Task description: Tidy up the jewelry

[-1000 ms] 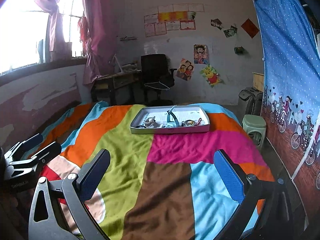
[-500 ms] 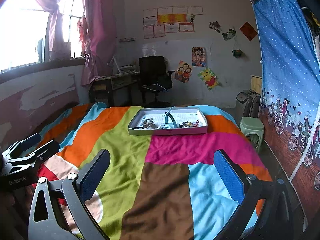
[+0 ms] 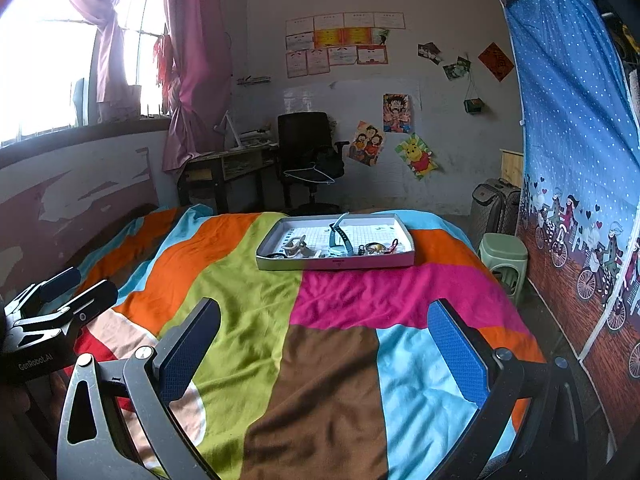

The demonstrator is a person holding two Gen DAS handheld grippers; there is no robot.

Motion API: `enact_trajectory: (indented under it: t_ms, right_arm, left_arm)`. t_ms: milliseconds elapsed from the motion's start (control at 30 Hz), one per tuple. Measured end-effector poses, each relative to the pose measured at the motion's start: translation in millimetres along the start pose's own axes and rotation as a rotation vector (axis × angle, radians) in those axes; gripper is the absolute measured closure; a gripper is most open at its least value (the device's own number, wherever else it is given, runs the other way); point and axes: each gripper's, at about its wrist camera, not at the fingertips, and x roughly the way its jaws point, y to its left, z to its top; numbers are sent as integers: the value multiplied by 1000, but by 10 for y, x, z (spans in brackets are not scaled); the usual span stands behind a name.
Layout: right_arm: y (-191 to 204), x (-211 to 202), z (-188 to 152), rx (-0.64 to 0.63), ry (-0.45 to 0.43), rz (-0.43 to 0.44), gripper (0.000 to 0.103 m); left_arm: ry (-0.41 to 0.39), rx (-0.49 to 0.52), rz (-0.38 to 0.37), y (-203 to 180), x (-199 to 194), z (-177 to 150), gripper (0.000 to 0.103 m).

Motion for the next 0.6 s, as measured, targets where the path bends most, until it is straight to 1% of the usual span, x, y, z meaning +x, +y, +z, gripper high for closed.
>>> enact_trajectory:
  t_ms: [600]
  right_arm:
    - [-5, -2, -2, 0, 0, 1, 1]
  left_arm:
    - [0, -1, 1, 16, 6, -9, 0]
